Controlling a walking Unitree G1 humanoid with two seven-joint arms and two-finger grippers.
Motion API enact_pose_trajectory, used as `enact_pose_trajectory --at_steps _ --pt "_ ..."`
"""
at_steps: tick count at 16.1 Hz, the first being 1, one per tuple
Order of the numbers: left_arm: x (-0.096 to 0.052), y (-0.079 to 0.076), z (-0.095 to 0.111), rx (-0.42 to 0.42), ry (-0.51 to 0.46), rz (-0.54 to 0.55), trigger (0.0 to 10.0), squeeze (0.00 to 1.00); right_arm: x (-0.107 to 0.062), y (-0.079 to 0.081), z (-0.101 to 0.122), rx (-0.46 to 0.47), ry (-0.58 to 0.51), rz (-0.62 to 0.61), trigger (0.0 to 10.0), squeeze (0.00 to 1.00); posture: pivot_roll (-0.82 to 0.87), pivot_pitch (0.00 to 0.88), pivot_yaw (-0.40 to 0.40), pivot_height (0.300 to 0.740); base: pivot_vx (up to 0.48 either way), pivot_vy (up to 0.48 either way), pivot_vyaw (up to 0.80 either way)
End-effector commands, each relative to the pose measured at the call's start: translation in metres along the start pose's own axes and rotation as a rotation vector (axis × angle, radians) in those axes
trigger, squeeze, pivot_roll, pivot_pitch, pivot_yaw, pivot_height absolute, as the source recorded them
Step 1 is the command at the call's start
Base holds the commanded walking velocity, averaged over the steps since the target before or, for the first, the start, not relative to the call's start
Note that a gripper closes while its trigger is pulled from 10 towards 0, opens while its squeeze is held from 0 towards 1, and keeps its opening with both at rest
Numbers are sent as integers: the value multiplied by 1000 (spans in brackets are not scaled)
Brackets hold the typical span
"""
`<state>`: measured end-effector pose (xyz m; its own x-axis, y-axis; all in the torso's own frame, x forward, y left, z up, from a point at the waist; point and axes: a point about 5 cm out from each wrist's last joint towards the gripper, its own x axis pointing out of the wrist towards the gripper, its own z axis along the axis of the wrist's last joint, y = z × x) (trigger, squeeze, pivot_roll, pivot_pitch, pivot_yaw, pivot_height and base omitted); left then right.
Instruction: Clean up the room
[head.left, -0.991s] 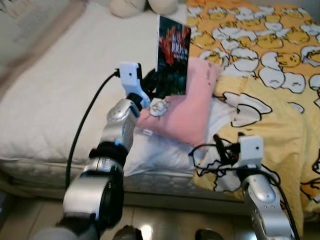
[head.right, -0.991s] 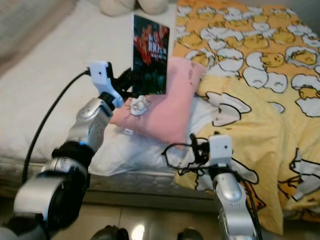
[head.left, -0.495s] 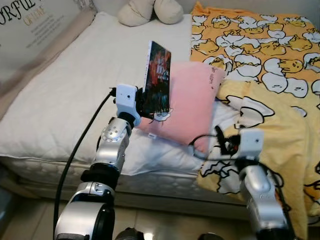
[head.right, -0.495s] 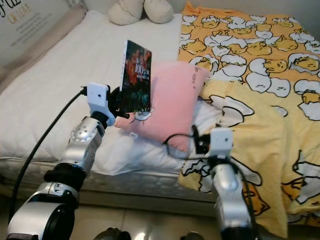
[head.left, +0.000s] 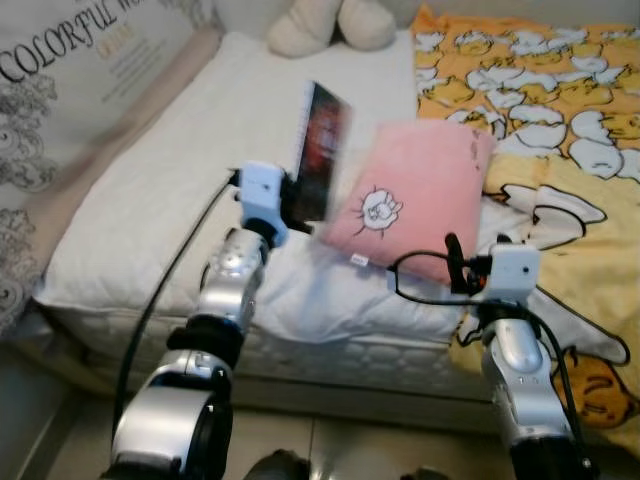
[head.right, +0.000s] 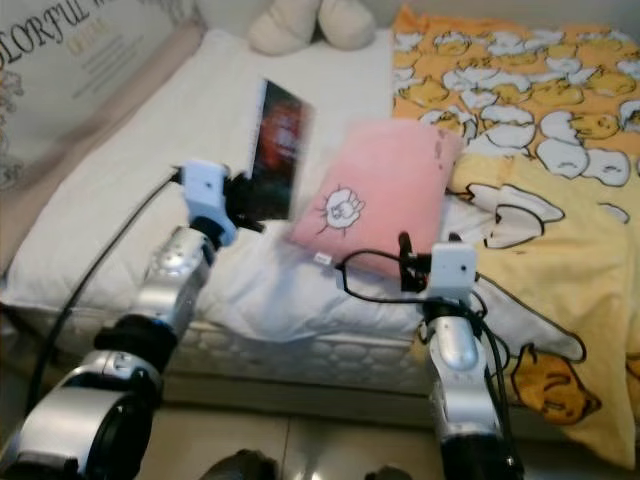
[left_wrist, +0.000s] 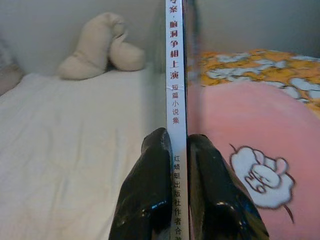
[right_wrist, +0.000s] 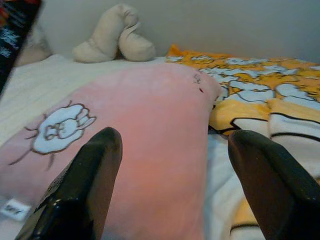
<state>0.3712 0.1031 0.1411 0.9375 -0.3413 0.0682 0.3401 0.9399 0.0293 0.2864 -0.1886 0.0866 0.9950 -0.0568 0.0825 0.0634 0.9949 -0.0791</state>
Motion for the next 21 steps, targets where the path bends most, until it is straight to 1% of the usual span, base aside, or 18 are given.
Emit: enact_pose_trajectory --at_steps 1,2,4,8,9,10,11,12,13,14,21 --pt "3 7 17 38 -72 10 10000 0 -2 8 0 4 -10 24 10000 0 -70 0 96 740 0 480 0" --pt "1 8 12 3 -53 23 10000 0 -6 10 -2 3 -2 31 10000 0 -70 0 92 740 0 480 0" --pt "0 10 6 -12 -29 43 10000 0 -8 10 -3 1 0 36 10000 0 -74 0 89 740 0 480 0" --pt "0 7 5 -11 -27 43 10000 0 -10 7 -4 -8 3 43 10000 0 -70 0 71 740 0 480 0" --pt "0 5 4 1 -24 35 10000 0 -11 7 -4 -9 5 47 10000 0 -69 0 67 740 0 480 0" --pt "0 3 1 47 -5 33 10000 0 -11 7 -4 -10 6 49 10000 0 -69 0 67 740 0 0 0" --pt "-1 0 -4 51 24 31 10000 0 -10 7 -4 -11 9 54 10000 0 -69 0 67 740 0 0 0" --pt "-1 -1 -4 37 19 32 10000 0 -10 7 -4 -12 9 56 10000 0 -69 0 67 740 0 0 0" --pt "-3 -2 -7 16 23 18 10000 0 -10 8 -5 -15 11 66 10000 0 -64 0 62 740 480 0 0" --pt "-3 -2 -8 13 33 22 10000 0 -10 9 -5 -16 12 71 10000 0 -61 0 55 740 480 0 0" --pt "-4 -10 -12 10 41 -1 10000 0 -13 10 -7 -24 23 87 10000 0 -65 0 51 740 480 0 0"
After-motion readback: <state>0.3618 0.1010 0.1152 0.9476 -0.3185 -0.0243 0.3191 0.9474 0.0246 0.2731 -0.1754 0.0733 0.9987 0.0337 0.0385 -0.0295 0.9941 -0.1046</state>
